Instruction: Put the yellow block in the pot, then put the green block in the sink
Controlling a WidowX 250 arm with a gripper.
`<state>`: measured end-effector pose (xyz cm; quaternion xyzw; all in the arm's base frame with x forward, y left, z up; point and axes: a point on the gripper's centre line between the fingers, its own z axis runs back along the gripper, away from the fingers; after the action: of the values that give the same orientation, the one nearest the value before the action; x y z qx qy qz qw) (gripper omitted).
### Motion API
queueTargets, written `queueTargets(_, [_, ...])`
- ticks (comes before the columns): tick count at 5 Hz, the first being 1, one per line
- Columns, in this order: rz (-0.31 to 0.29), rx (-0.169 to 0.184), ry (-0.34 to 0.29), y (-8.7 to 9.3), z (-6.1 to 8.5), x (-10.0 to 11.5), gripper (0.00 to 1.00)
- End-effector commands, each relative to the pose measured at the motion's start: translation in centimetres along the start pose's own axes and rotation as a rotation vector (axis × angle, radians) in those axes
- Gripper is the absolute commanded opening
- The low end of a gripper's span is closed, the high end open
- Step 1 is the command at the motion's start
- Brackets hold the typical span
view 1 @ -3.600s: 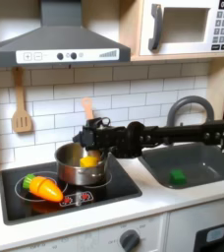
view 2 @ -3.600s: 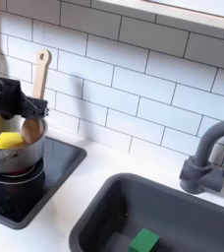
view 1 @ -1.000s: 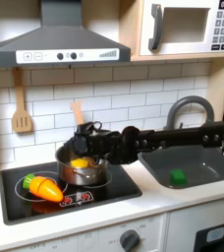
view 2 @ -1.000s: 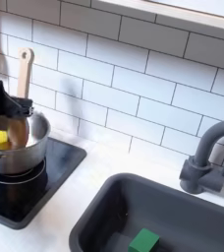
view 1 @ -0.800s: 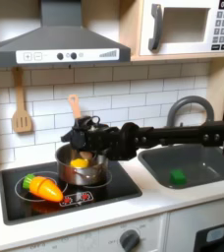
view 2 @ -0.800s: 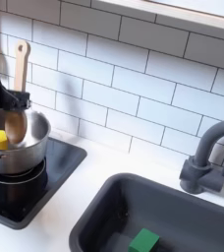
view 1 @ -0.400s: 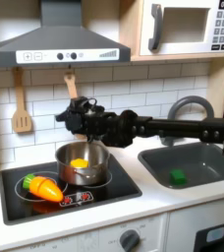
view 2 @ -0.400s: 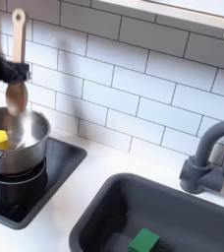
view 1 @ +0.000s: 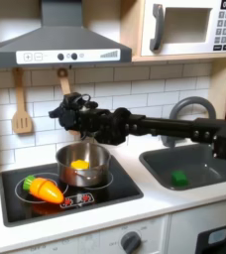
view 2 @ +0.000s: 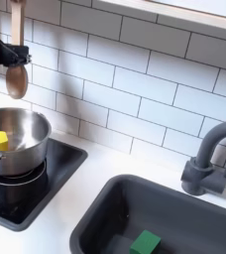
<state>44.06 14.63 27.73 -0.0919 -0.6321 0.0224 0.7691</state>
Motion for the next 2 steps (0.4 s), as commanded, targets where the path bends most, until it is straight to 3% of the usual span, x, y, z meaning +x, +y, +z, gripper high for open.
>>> queueTargets(1, [-0.003, -0.016, 0.009, -0.45, -0.90, -0.22, 0.00])
queueTargets(2, [-0.003, -0.029, 0.010, -1.03, -1.26, -0.12, 0.00])
